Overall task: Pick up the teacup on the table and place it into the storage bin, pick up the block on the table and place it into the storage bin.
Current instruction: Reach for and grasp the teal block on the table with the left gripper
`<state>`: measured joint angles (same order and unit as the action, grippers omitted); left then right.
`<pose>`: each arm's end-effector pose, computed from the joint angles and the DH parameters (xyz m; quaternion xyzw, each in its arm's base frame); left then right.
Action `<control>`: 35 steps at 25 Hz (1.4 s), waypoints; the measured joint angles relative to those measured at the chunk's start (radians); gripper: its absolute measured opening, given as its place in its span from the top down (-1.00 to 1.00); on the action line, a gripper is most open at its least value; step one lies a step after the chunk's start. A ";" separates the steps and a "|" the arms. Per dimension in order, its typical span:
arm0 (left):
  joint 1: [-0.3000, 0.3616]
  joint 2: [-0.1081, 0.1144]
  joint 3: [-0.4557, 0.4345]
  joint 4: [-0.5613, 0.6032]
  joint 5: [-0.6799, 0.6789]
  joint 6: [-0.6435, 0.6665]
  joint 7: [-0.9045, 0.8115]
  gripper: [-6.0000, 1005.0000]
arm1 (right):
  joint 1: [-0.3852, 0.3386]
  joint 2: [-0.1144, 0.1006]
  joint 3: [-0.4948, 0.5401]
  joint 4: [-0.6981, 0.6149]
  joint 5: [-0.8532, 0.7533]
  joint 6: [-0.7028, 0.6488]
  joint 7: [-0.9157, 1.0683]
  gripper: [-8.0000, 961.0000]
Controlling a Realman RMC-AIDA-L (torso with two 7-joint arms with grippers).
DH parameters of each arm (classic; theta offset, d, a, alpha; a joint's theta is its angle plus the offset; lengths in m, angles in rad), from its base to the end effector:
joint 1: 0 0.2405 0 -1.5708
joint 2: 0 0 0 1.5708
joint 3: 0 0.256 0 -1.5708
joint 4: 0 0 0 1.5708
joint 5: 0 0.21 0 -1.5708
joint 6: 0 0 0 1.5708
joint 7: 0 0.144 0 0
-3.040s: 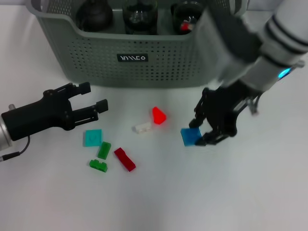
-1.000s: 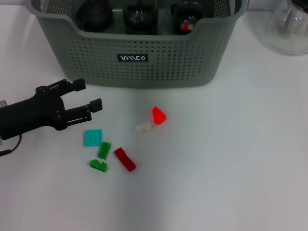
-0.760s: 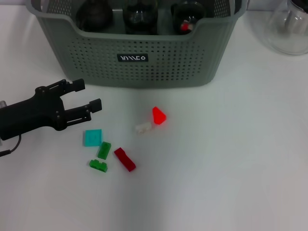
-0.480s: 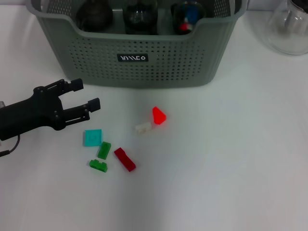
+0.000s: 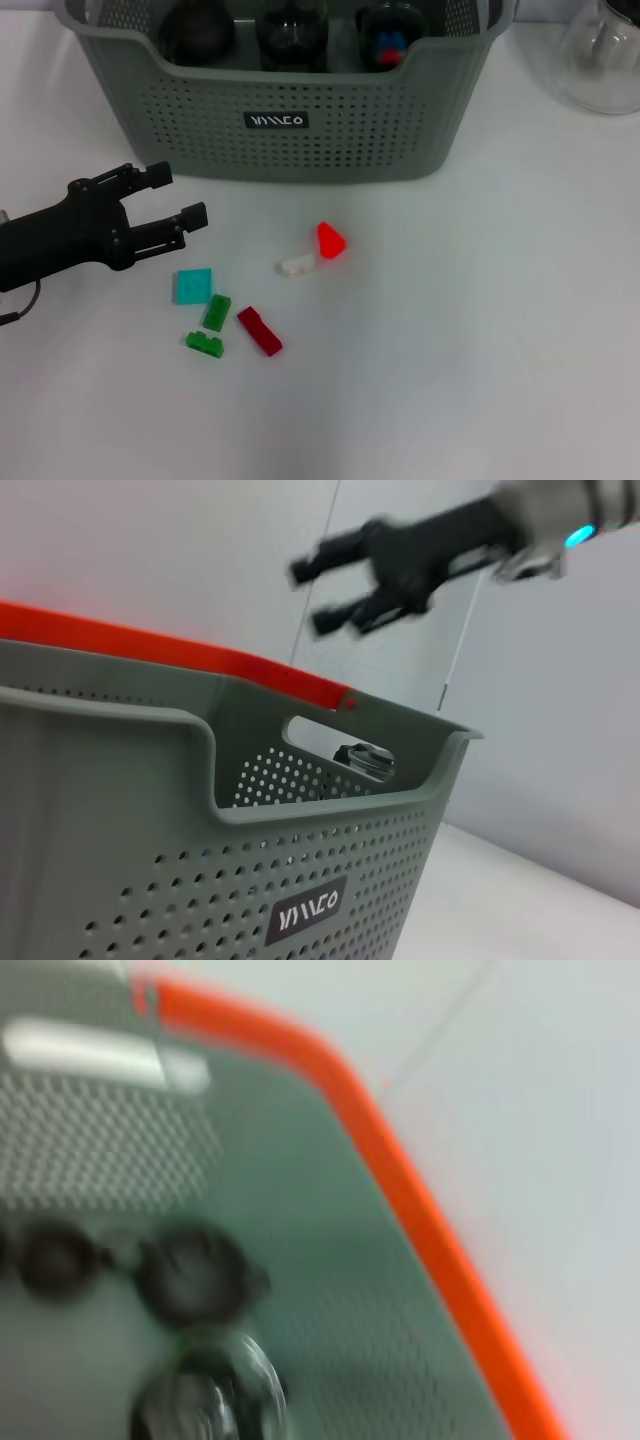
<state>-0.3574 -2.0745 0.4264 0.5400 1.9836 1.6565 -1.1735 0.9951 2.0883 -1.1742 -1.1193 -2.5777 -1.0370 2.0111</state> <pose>-0.3209 0.2706 0.0149 -0.8858 -0.2585 -0.3202 0.2146 0.0462 0.4726 0.0232 -0.9365 -0.0262 -0.0404 0.3474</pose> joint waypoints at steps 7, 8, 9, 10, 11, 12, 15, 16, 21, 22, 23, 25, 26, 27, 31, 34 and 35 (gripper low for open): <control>0.001 0.002 0.000 0.004 0.009 0.023 0.000 -0.65 | -0.243 -0.016 0.056 -0.405 0.412 -0.266 -0.015 -0.65; 0.001 0.004 0.000 0.005 0.009 0.029 0.000 -0.65 | -0.281 -0.018 0.080 -0.434 0.491 -0.321 -0.030 -0.65; 0.002 0.007 0.000 0.006 0.009 0.034 0.000 -0.65 | -0.309 -0.019 0.105 -0.453 0.554 -0.370 -0.042 -0.65; 0.002 0.010 0.000 0.007 0.009 0.040 0.000 -0.65 | -0.334 -0.019 0.131 -0.464 0.615 -0.424 -0.055 -0.65; 0.002 0.014 0.000 0.008 0.009 0.047 0.000 -0.65 | -0.360 -0.020 0.169 -0.468 0.686 -0.492 -0.070 -0.65; 0.002 0.019 0.000 0.010 0.009 0.054 0.000 -0.65 | -0.383 -0.020 0.204 -0.469 0.742 -0.559 -0.084 -0.65; -0.003 0.034 0.000 0.020 0.009 0.062 0.000 -0.65 | -0.434 -0.016 0.274 -0.436 0.844 -0.717 -0.125 -0.65; -0.006 0.037 0.001 0.030 0.009 0.064 -0.002 -0.65 | -0.449 -0.013 0.283 -0.418 0.851 -0.755 -0.139 -0.65; -0.023 0.047 0.006 0.112 0.035 0.094 -0.022 -0.65 | -0.494 -0.014 0.304 -0.234 0.831 -0.872 -0.245 -0.65; -0.028 0.050 0.006 0.132 0.049 0.104 -0.034 -0.65 | -0.495 -0.019 0.304 -0.184 0.802 -0.874 -0.264 -0.65; -0.032 0.052 0.006 0.151 0.063 0.112 -0.048 -0.65 | -0.492 -0.025 0.305 -0.132 0.766 -0.868 -0.278 -0.65; -0.048 0.056 0.008 0.202 0.124 0.117 -0.088 -0.65 | -0.470 -0.038 0.305 -0.017 0.670 -0.831 -0.292 -0.65; -0.058 0.057 0.009 0.221 0.156 0.113 -0.106 -0.65 | -0.456 -0.044 0.305 0.038 0.626 -0.811 -0.296 -0.65; -0.067 0.057 0.011 0.240 0.191 0.106 -0.129 -0.65 | -0.439 -0.049 0.305 0.089 0.590 -0.793 -0.301 -0.65; -0.119 0.052 0.048 0.340 0.334 0.096 -0.238 -0.65 | -0.368 -0.059 0.300 0.256 0.496 -0.742 -0.334 -0.64; -0.151 0.032 0.130 0.436 0.406 0.102 -0.318 -0.65 | -0.336 -0.046 0.296 0.279 0.451 -0.708 -0.332 -0.63; -0.162 0.021 0.168 0.475 0.432 0.102 -0.347 -0.65 | -0.327 -0.042 0.297 0.283 0.441 -0.702 -0.329 -0.63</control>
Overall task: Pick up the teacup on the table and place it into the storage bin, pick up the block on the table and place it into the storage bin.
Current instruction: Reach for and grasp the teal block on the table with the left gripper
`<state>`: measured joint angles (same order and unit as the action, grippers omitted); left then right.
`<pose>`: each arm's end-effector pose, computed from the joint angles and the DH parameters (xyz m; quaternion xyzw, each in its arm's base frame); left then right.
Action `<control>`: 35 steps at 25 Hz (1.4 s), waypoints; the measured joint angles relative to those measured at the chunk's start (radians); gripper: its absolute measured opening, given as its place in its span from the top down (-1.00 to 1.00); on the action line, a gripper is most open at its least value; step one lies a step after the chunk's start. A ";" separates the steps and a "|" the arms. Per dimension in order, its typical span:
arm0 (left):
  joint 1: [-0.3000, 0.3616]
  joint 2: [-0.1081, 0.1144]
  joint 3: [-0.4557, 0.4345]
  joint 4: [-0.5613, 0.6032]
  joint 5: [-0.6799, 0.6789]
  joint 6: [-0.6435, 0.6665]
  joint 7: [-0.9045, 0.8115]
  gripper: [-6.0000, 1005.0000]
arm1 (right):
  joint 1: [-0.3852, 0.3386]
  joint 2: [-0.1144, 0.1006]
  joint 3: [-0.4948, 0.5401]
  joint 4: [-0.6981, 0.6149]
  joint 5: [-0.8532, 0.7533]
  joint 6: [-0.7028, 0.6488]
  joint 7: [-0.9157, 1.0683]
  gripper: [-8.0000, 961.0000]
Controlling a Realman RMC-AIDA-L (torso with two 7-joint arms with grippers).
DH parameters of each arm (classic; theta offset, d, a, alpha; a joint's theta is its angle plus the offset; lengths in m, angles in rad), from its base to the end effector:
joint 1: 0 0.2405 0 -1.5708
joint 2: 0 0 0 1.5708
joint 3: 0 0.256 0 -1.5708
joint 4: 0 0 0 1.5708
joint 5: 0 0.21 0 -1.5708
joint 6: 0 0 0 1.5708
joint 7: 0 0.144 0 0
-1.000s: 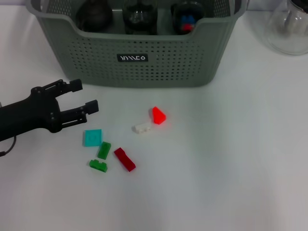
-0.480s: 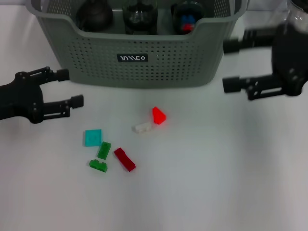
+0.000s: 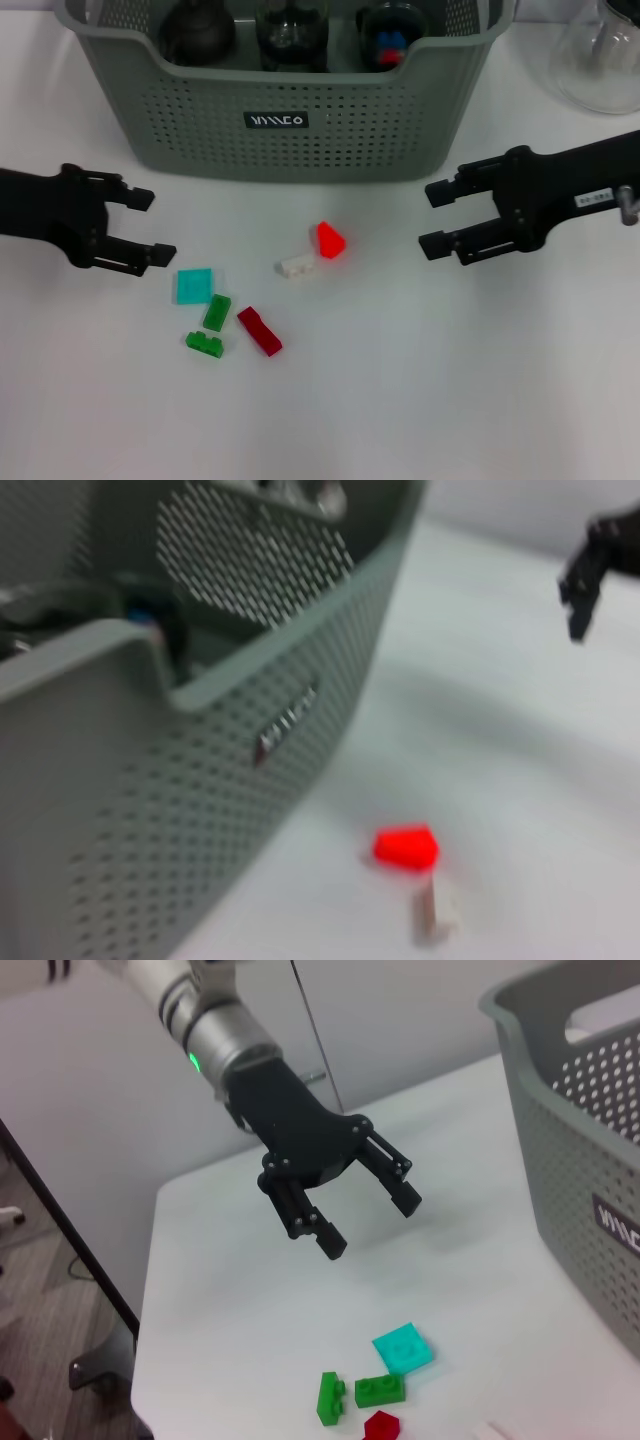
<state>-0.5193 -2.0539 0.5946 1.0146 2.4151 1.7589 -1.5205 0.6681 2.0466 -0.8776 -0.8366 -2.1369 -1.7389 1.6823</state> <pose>-0.2859 0.3174 0.0615 -0.9707 -0.2047 -0.0466 0.1167 0.2030 0.3429 0.0078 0.9756 -0.1811 -0.1231 0.0154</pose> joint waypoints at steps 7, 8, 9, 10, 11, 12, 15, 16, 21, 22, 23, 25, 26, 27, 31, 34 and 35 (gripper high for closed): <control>-0.067 -0.065 0.191 0.222 0.143 0.042 -0.142 -0.65 | 0.034 0.012 0.007 0.025 -0.011 0.026 0.027 -0.63; -0.075 -0.074 0.213 0.250 0.169 0.048 -0.152 -0.65 | 0.036 0.013 0.007 0.029 -0.011 0.033 0.031 -0.63; -0.082 -0.082 0.231 0.271 0.192 0.053 -0.159 -0.65 | 0.039 0.014 0.007 0.034 -0.010 0.038 0.034 -0.62; -0.088 -0.094 0.252 0.299 0.220 0.056 -0.167 -0.65 | 0.041 0.014 0.006 0.040 -0.010 0.044 0.037 -0.62; -0.092 -0.102 0.270 0.320 0.241 0.057 -0.171 -0.65 | 0.043 0.015 0.006 0.045 -0.010 0.052 0.040 -0.62; -0.094 -0.108 0.290 0.336 0.259 0.057 -0.175 -0.65 | 0.044 0.015 0.005 0.050 -0.010 0.058 0.043 -0.62; -0.097 -0.115 0.387 0.359 0.305 0.053 -0.217 -0.65 | 0.046 0.017 0.004 0.057 -0.010 0.074 0.051 -0.62; -0.101 -0.115 0.429 0.359 0.319 0.049 -0.245 -0.65 | 0.046 0.018 0.005 0.058 -0.010 0.077 0.053 -0.62; -0.115 -0.116 0.593 0.346 0.384 0.019 -0.344 -0.65 | 0.047 0.020 0.003 0.070 -0.011 0.097 0.058 -0.62; -0.116 -0.117 0.621 0.346 0.390 0.014 -0.361 -0.65 | 0.048 0.020 0.003 0.070 -0.011 0.099 0.058 -0.62; -0.116 -0.117 0.647 0.346 0.391 0.010 -0.375 -0.65 | 0.048 0.020 0.002 0.070 -0.013 0.102 0.058 -0.62; -0.116 -0.116 0.673 0.346 0.392 0.003 -0.387 -0.65 | 0.049 0.020 0.002 0.071 -0.015 0.104 0.059 -0.62; -0.114 -0.117 0.680 0.343 0.392 -0.003 -0.390 -0.65 | 0.049 0.020 0.002 0.071 -0.015 0.105 0.060 -0.62; -0.113 -0.117 0.688 0.338 0.392 -0.010 -0.394 -0.65 | 0.049 0.020 0.003 0.071 -0.015 0.106 0.060 -0.62; -0.110 -0.119 0.727 0.314 0.391 -0.040 -0.410 -0.65 | 0.046 0.020 0.006 0.071 -0.014 0.109 0.060 -0.62; -0.112 -0.119 0.762 0.275 0.394 -0.088 -0.424 -0.65 | 0.046 0.020 0.007 0.071 -0.012 0.109 0.060 -0.62; -0.115 -0.119 0.764 0.266 0.393 -0.095 -0.425 -0.65 | 0.046 0.020 0.007 0.071 -0.012 0.109 0.060 -0.62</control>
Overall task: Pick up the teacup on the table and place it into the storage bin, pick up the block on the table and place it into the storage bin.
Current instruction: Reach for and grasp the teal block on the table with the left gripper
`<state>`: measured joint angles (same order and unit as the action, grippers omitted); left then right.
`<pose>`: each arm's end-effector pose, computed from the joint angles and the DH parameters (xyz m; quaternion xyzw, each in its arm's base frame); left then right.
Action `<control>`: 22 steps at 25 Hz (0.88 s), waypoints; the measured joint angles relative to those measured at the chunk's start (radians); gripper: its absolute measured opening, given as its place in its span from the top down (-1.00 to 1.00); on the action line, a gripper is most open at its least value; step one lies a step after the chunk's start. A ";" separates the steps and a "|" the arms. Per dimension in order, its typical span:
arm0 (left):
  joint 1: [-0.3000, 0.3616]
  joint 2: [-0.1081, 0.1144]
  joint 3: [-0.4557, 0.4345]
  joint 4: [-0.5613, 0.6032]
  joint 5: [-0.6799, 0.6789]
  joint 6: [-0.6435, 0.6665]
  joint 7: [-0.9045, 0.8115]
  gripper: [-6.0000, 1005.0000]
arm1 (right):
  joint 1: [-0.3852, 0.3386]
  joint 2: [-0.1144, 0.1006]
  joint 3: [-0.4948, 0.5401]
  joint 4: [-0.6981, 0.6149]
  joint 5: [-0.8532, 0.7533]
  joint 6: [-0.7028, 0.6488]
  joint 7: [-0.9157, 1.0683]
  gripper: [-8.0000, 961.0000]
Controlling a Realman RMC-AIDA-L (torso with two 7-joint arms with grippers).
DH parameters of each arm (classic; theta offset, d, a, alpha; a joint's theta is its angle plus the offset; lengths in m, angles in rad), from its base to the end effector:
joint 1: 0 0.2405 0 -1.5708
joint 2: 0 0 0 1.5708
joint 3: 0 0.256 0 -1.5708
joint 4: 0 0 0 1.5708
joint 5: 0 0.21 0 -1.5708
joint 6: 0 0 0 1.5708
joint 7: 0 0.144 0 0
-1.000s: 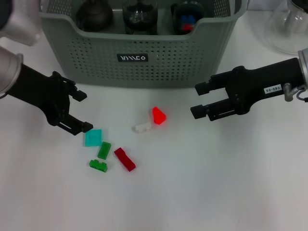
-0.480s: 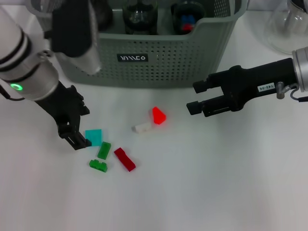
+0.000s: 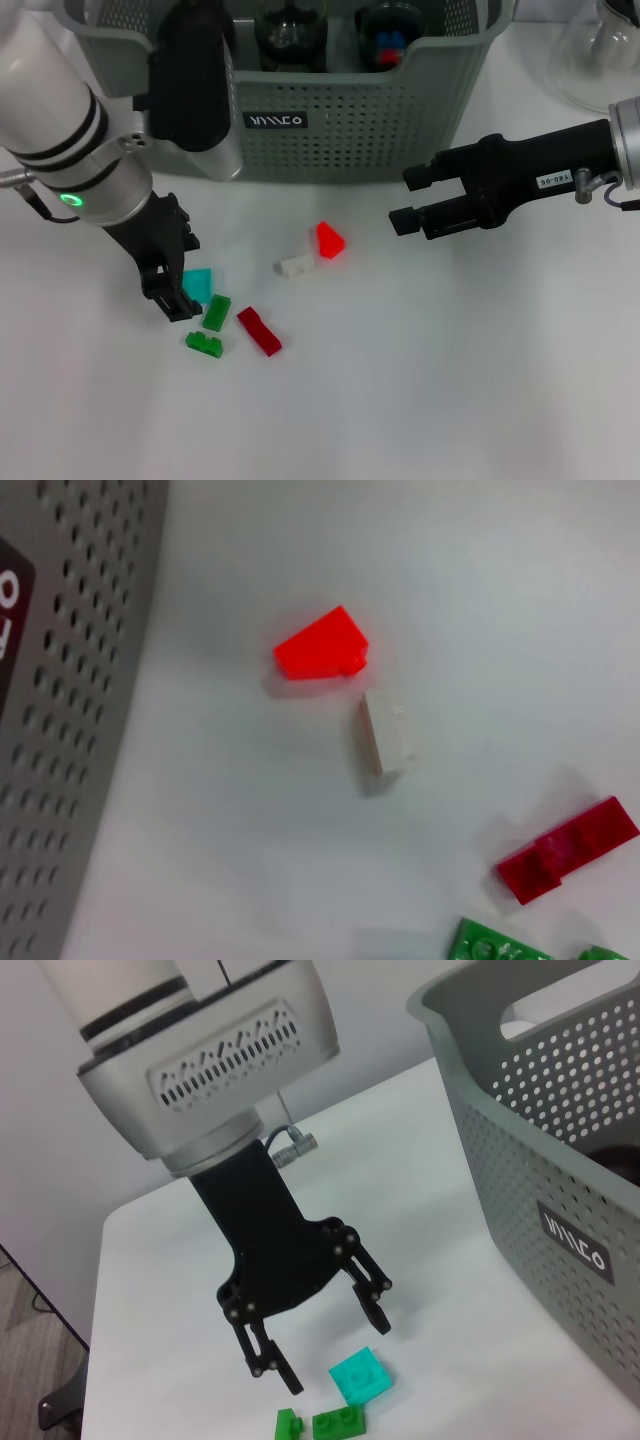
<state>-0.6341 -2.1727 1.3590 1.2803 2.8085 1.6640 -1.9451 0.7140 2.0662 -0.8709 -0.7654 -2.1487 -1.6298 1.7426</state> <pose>-0.1946 0.3368 -0.0217 -0.9519 -0.0611 0.2951 0.0545 0.1968 0.3571 -0.0101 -0.9664 0.2239 0.1263 0.0034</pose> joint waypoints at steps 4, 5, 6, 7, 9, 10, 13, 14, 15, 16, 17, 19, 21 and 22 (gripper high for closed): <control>-0.006 0.001 0.001 -0.025 0.002 -0.022 0.000 -0.65 | 0.000 0.000 0.001 0.000 0.000 0.000 0.000 -0.62; -0.006 0.001 0.001 -0.029 0.004 -0.026 0.000 -0.65 | 0.000 0.000 0.002 0.000 0.000 0.000 0.000 -0.62; -0.006 0.001 0.002 -0.033 0.004 -0.032 0.000 -0.65 | 0.000 0.000 0.002 0.000 0.000 0.000 0.000 -0.62; -0.007 0.001 0.002 -0.036 0.005 -0.037 -0.001 -0.65 | 0.000 0.000 0.003 0.000 0.000 0.000 0.000 -0.62; -0.007 0.001 0.002 -0.046 0.006 -0.046 -0.001 -0.65 | 0.000 0.000 0.003 0.000 0.000 0.001 0.000 -0.62; -0.008 0.001 0.002 -0.050 0.007 -0.048 -0.001 -0.65 | 0.000 0.000 0.004 0.000 0.000 0.002 0.000 -0.62; -0.010 0.001 0.002 -0.062 0.008 -0.058 0.002 -0.65 | 0.001 0.000 0.004 0.000 0.001 0.006 0.000 -0.62; -0.010 0.001 0.003 -0.066 0.008 -0.061 0.003 -0.65 | 0.001 0.000 0.004 0.000 0.001 0.008 0.000 -0.62; -0.010 0.001 0.003 -0.069 0.008 -0.063 0.004 -0.65 | 0.001 0.000 0.004 0.000 0.001 0.008 0.000 -0.62; -0.010 0.001 0.003 -0.072 0.008 -0.066 0.005 -0.65 | 0.001 0.000 0.004 0.000 0.001 0.009 0.000 -0.62; -0.010 0.001 0.003 -0.074 0.009 -0.070 0.005 -0.65 | 0.001 0.000 0.004 0.000 0.001 0.009 0.000 -0.62; -0.009 0.001 0.003 -0.077 0.010 -0.075 0.006 -0.65 | 0.001 0.000 0.004 0.000 0.002 0.009 0.000 -0.62; -0.008 0.001 0.003 -0.084 0.011 -0.076 0.007 -0.65 | 0.001 0.000 0.004 0.000 0.002 0.009 0.000 -0.62; -0.008 0.001 0.003 -0.087 0.011 -0.078 0.007 -0.60 | 0.000 0.000 0.004 0.000 0.002 0.009 0.000 -0.62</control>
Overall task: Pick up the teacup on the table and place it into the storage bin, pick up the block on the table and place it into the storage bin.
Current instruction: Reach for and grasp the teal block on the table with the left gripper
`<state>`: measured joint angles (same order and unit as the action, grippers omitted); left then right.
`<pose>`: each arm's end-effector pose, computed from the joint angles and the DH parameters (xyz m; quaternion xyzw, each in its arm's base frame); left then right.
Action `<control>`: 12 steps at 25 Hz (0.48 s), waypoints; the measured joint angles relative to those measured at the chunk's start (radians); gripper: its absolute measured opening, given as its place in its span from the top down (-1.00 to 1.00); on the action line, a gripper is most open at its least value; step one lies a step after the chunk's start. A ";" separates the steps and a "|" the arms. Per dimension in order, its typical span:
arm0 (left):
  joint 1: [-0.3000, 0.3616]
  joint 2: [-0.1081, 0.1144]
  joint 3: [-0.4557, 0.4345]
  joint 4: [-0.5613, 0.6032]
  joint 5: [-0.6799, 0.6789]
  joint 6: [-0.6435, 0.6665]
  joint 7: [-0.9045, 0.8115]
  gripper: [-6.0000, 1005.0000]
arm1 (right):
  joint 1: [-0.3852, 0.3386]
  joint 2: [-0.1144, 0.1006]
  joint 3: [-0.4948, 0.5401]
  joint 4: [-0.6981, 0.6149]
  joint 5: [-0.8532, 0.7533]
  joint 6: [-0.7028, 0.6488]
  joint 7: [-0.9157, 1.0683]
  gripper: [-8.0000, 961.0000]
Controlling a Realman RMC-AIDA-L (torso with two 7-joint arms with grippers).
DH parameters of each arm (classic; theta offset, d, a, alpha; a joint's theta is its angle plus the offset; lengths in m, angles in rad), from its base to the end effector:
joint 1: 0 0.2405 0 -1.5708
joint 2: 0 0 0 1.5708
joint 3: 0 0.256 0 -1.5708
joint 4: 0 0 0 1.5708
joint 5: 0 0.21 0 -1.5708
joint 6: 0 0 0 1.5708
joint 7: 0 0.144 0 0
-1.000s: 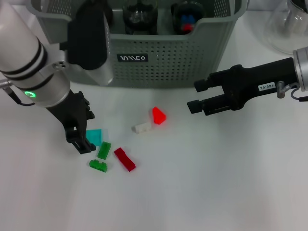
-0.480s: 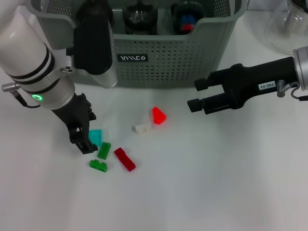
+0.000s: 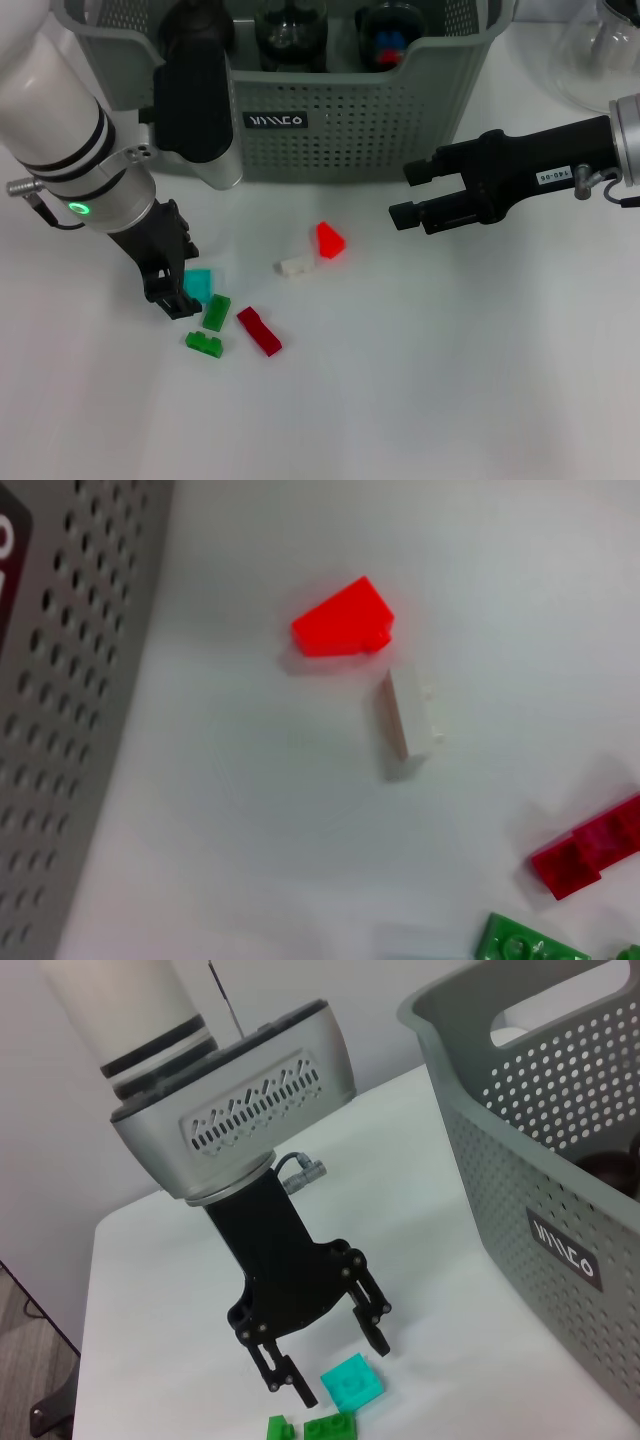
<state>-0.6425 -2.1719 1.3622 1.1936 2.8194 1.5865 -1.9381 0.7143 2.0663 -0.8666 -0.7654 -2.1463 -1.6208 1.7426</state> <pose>-0.2072 0.3414 -0.0318 -0.9498 -0.0665 0.3003 0.0578 0.1968 0.3588 -0.0096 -0.9658 0.2251 0.1288 0.0091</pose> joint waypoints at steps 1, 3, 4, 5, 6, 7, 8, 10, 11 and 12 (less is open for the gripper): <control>0.000 0.001 0.001 -0.003 0.000 -0.003 0.001 -0.56 | 0.000 0.000 0.000 0.000 0.000 0.000 0.000 -0.62; 0.002 0.001 0.007 -0.008 0.000 -0.011 0.002 -0.47 | -0.002 0.000 0.000 0.000 0.000 0.000 0.000 -0.62; 0.003 0.001 0.009 -0.010 0.000 -0.012 0.003 -0.42 | -0.003 0.000 0.000 0.000 0.000 0.000 0.000 -0.62; 0.004 0.001 0.011 -0.012 0.000 -0.013 0.003 -0.37 | -0.003 0.000 0.000 0.000 0.000 0.000 0.000 -0.62; 0.005 0.001 0.011 -0.012 0.000 -0.013 0.004 -0.37 | -0.003 0.000 0.000 0.000 0.000 0.000 0.000 -0.62; 0.006 0.001 0.011 -0.012 0.000 -0.013 0.004 -0.37 | -0.004 0.000 0.000 0.000 0.000 -0.001 0.000 -0.62; 0.006 0.001 0.011 -0.012 0.000 -0.014 0.005 -0.37 | -0.004 0.000 0.000 0.000 0.000 -0.001 0.000 -0.62; 0.008 0.001 0.011 -0.013 0.000 -0.014 0.007 -0.37 | -0.004 0.000 0.000 0.000 0.000 -0.002 0.000 -0.62; 0.009 0.001 0.012 -0.014 0.000 -0.015 0.008 -0.37 | -0.004 0.000 0.000 0.000 0.000 -0.002 0.000 -0.62; 0.009 0.001 0.012 -0.015 0.000 -0.016 0.010 -0.37 | -0.004 0.000 0.000 0.000 0.000 -0.003 0.000 -0.62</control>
<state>-0.6334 -2.1708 1.3743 1.1791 2.8195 1.5701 -1.9282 0.7102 2.0663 -0.8666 -0.7654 -2.1460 -1.6238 1.7426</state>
